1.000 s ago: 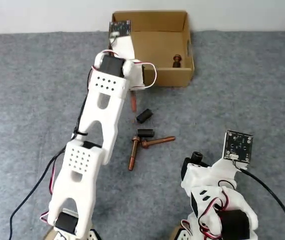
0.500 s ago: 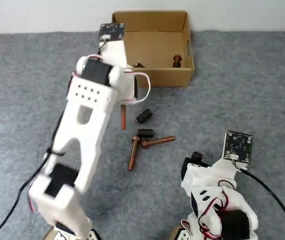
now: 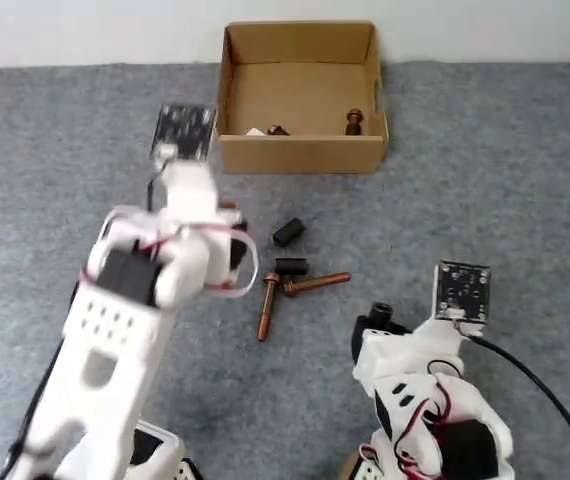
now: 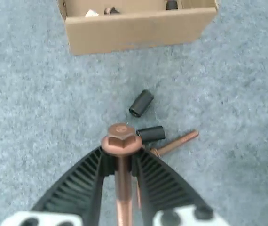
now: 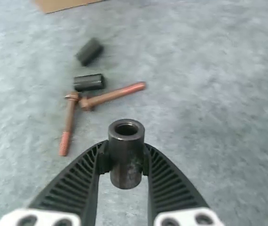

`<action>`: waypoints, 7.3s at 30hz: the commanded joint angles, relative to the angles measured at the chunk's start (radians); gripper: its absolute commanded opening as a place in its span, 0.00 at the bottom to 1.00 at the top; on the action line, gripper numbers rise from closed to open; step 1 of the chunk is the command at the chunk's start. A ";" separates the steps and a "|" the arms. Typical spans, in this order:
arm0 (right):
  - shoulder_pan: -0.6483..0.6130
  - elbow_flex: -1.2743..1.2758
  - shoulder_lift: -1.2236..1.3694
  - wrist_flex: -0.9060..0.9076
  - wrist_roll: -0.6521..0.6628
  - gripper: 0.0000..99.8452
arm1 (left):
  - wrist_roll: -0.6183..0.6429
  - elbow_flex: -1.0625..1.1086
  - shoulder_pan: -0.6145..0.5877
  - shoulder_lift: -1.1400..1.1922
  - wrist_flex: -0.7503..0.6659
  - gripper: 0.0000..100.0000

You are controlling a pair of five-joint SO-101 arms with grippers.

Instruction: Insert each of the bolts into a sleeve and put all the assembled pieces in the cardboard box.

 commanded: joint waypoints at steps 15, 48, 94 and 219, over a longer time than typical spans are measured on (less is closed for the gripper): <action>-0.280 0.044 0.005 -0.119 0.347 0.01 | -0.018 0.680 0.005 -0.858 -0.331 0.00; -0.498 0.180 0.005 -0.549 0.497 0.01 | 0.206 0.719 0.210 -1.172 -0.431 0.00; -0.467 0.150 -0.002 -0.547 0.497 0.01 | -0.005 0.839 0.170 -1.169 -0.123 0.25; 0.031 -2.831 2.781 -0.160 0.532 0.01 | -0.141 1.165 -0.330 -1.169 -0.189 0.01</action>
